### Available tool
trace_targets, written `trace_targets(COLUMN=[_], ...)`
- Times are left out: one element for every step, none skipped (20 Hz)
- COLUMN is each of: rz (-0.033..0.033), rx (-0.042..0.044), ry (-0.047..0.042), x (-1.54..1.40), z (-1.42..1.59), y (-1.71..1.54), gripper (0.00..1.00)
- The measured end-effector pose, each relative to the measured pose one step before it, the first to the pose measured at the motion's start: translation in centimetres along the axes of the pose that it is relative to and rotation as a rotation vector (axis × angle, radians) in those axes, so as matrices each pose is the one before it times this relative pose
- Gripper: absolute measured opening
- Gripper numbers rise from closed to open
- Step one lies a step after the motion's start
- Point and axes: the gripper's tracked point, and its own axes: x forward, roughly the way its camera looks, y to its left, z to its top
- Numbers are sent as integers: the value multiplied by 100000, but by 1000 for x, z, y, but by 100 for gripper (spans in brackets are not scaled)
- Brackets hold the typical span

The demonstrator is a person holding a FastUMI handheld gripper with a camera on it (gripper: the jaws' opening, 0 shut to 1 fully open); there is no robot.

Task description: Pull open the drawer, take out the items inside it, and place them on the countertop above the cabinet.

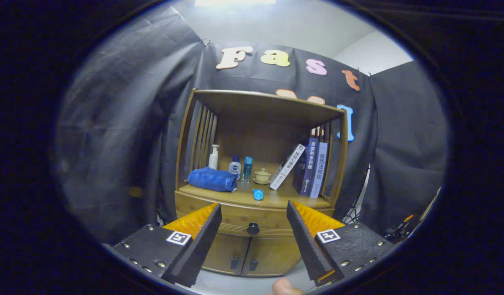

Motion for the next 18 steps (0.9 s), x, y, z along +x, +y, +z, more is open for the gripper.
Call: trace_targets(rz=[-315, 676, 344, -745, -1291, -2082, -1198, -934, -1146, -1081, -880, 752, 496, 860, 811, 923, 414, -254], rx=[1675, 1532, 1535, 1962, 1847, 2081, 1445, 206, -484, -184, 794, 2178, 2858, 2051, 760, -148, -587, -392], ry=[-846, -325, 462, 944, 915, 805, 24, 300, 1551, 1457, 2593, 1567, 6, -167, -182, 193, -281, -396], x=[-600, -466, -389, -373, -122, -162, -241, -175, -301, -261, -206, -422, -186, -317, -34, -164, -85, -57], z=[747, 706, 369, 370, 360, 389, 413, 185, -494, -333, -354, -237, 239, 22, -43, -174, -223, -164], y=[-553, -314, -440, -614, -691, -707, -511, -386, -556, -393, -185, 261, 302, 311, 199, 319, 301, 151], gripper=[96, 96, 96, 96, 96, 96, 96, 96, 96, 96, 96, 96, 96, 97, 97, 97, 97, 96])
